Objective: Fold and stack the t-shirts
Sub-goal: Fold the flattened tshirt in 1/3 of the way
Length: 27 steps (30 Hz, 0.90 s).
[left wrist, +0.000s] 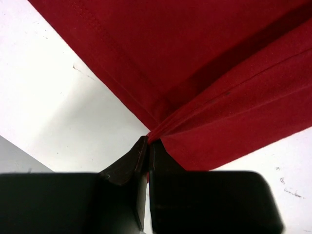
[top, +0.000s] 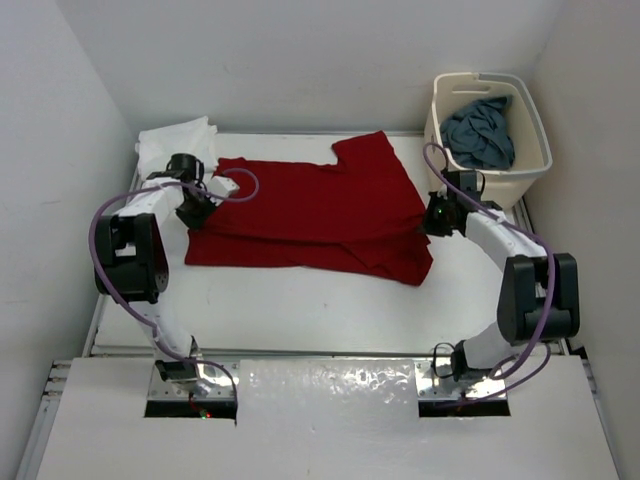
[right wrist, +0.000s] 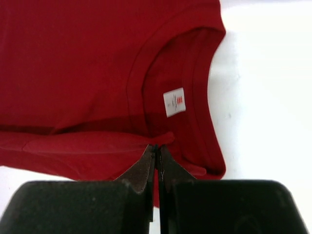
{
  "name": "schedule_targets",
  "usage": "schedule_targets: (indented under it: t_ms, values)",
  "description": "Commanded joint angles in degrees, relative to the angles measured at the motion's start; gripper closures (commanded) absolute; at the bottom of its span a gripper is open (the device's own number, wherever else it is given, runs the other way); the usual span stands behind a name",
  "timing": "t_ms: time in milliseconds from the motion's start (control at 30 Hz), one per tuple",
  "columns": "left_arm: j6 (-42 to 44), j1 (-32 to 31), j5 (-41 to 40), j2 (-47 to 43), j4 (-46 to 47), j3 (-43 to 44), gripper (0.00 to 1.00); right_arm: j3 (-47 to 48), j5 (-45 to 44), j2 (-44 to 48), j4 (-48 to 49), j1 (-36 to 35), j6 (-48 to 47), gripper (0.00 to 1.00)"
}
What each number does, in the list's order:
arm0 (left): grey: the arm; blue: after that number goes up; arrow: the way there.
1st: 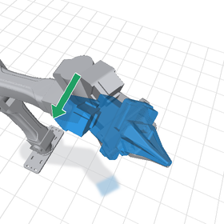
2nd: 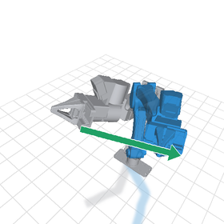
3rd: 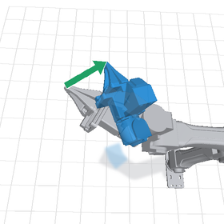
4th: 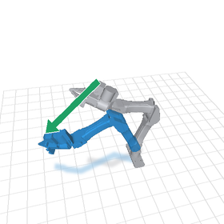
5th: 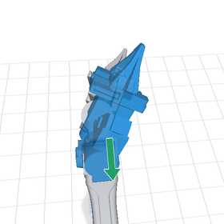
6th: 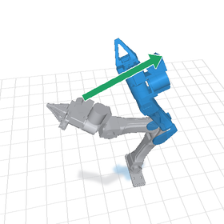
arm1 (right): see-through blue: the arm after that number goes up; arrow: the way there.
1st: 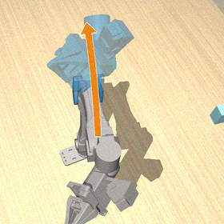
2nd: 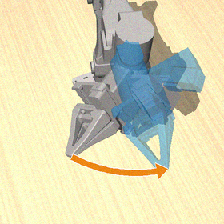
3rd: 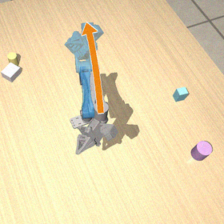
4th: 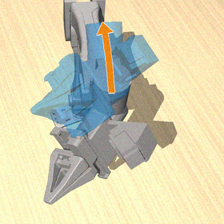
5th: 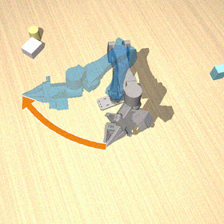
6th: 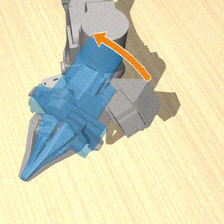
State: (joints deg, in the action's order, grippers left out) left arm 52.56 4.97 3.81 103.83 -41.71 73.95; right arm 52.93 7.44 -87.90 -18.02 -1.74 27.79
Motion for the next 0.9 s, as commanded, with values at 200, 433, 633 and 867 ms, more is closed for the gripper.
schedule_targets:
  t_ms: [200,433,633,867]
  values:
    - [-5.17,-0.14,-1.26,2.86,4.8,3.56,0.83,9.03,0.2,-7.72,0.62,-0.28,-3.62,1.0]
    - [-16.23,2.14,-8.03,7.17,4.63,11.19,0.22,18.42,-4.52,-11.42,-5.7,-1.16,-8.09,0.29]
    - [-22.32,5.84,0.04,2.53,-2.22,14.56,0.12,19.59,-7.35,-5.02,-13.78,-1.95,-15.57,0.01]
    - [-24.07,5.84,5.33,-1.88,-4.52,-1.17,0.56,-3.39,-0.69,7.99,-10.12,-2.22,-11.98,0.82]
